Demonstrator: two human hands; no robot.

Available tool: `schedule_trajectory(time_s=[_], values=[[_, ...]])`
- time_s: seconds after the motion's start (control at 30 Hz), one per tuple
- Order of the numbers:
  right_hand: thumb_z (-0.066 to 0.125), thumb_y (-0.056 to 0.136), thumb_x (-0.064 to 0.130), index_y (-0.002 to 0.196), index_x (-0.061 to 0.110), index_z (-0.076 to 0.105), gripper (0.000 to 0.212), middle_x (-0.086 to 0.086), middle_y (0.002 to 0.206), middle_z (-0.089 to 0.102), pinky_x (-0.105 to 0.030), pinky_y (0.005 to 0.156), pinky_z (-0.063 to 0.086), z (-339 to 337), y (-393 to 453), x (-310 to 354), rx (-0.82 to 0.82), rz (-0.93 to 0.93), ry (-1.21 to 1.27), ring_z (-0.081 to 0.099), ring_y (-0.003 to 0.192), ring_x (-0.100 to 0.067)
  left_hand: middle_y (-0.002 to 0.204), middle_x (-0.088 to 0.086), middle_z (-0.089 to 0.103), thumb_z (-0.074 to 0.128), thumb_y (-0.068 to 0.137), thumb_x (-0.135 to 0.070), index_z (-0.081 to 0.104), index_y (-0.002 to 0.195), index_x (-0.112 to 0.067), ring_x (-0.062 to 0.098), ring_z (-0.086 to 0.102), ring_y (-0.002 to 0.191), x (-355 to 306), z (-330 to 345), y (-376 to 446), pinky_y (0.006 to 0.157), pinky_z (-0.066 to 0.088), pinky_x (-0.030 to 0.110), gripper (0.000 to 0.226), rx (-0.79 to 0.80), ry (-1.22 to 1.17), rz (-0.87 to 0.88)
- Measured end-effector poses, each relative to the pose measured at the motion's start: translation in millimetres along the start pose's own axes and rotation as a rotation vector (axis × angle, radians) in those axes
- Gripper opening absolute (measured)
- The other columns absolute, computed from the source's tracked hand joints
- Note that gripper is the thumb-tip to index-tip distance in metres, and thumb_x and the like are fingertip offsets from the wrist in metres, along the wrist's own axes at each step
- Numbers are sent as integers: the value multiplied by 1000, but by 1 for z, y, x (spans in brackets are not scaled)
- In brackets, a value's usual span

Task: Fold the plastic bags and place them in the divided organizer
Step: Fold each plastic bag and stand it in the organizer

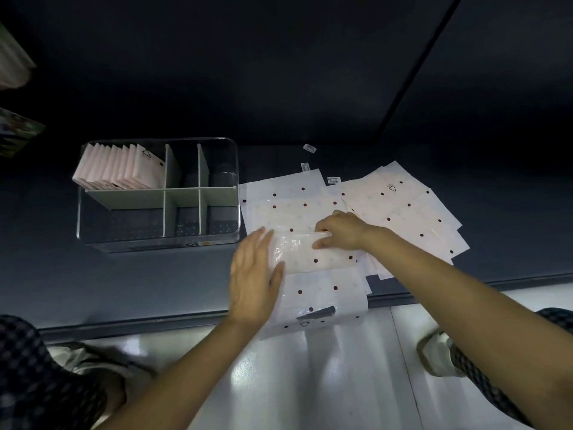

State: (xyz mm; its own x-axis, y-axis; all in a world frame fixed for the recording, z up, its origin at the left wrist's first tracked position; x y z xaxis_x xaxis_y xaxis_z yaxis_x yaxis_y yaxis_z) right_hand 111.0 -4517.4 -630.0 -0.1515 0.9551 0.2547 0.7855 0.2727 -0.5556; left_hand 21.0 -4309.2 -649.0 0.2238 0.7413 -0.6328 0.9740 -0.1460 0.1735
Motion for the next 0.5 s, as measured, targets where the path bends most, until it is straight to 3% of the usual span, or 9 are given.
schedule_trajectory(time_s=[0.07, 0.17, 0.27, 0.37, 0.43, 0.5], values=[[50, 91, 50, 91, 15, 54, 35, 10, 75, 40, -31, 78, 28, 2, 7, -1, 62, 16, -12, 41, 103, -23, 154, 5, 26, 53, 95, -30, 36, 143, -13, 23, 17, 144, 2, 9, -4, 118, 10, 36, 54, 162, 88, 126], [48, 92, 49, 94, 12, 54, 37, 5, 81, 47, -32, 79, 28, 5, 12, -1, 93, 52, -46, 43, 107, -24, 158, 1, -9, 26, 98, -51, 2, 151, -17, 19, -14, 145, 19, 21, -7, 116, -14, 32, 67, 414, 357, 222], [50, 91, 50, 109, 12, 55, 42, -4, 107, 58, -34, 86, 31, 8, 9, 3, 54, 94, -160, 42, 114, -26, 155, 3, -23, 9, 94, -60, -20, 145, -17, 20, -23, 143, 33, 27, -8, 116, -15, 35, 74, 533, 506, 231], [52, 90, 46, 122, 13, 48, 47, -8, 123, 51, -36, 94, 32, 18, 0, 17, -175, 136, -330, 39, 118, -27, 153, 6, -27, -2, 86, -65, -26, 141, -16, 21, -23, 142, 36, 30, -7, 116, -15, 37, 78, 551, 560, 245], [51, 92, 39, 129, 12, 46, 45, -10, 131, 47, -34, 99, 30, 36, -9, 36, -400, 71, -203, 40, 121, -27, 151, 7, -29, -6, 82, -65, -29, 139, -16, 23, -24, 142, 34, 31, -7, 116, -16, 38, 79, 548, 575, 250], [44, 97, 35, 138, 12, 40, 47, -9, 145, 39, -31, 112, 21, 60, -16, 58, -469, -92, 28, 34, 134, -22, 149, 8, -32, -6, 82, -66, -32, 137, -16, 25, -29, 139, 33, 33, -7, 115, -17, 39, 78, 556, 580, 247]])
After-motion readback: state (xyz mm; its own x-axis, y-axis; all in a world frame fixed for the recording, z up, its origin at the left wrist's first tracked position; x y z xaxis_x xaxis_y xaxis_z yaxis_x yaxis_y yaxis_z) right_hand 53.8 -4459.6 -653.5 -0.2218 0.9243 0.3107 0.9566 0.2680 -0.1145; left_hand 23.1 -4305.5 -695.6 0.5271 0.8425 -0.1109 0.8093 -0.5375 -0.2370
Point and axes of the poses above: each hand's wrist, its own y-axis towards the middle knuckle, its own z-axis out of the palm, x = y × z, the point moved 1 cm from there along y, towards the middle knuckle
